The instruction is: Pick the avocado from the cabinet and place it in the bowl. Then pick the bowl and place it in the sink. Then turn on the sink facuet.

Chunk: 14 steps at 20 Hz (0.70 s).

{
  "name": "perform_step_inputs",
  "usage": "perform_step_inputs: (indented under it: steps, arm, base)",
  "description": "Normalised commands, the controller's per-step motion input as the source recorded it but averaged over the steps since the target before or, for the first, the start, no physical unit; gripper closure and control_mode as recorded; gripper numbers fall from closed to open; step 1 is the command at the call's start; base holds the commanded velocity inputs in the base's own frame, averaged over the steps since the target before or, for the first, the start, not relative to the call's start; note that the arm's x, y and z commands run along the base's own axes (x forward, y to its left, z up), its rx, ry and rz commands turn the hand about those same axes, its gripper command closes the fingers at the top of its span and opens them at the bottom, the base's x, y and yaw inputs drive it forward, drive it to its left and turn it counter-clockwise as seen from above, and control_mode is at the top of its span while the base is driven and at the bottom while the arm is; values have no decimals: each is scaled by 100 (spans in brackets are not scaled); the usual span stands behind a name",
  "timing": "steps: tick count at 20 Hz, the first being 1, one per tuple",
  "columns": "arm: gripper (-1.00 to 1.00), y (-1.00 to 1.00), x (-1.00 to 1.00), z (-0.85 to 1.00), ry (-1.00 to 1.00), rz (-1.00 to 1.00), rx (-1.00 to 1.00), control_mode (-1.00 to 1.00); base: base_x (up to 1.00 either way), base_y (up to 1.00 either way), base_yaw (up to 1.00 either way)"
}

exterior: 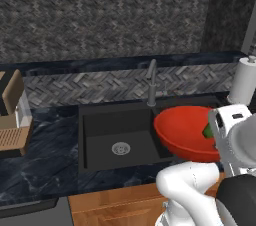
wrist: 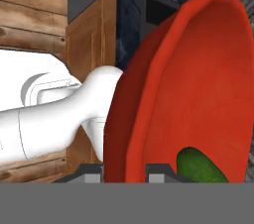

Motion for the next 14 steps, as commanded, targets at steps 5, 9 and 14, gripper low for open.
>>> perform_step_inputs:
  steps: [5, 9, 14]
  arm:
    - [100, 75, 47, -53, 21, -7, 0, -100]
    - [100, 32, 86, -26, 7, -12, 0, -100]
    - [100, 11, 94, -39, 2, -7, 0, -100]
  base:
    - [0, 0, 0]
    - [0, 0, 0]
    - [0, 0, 0]
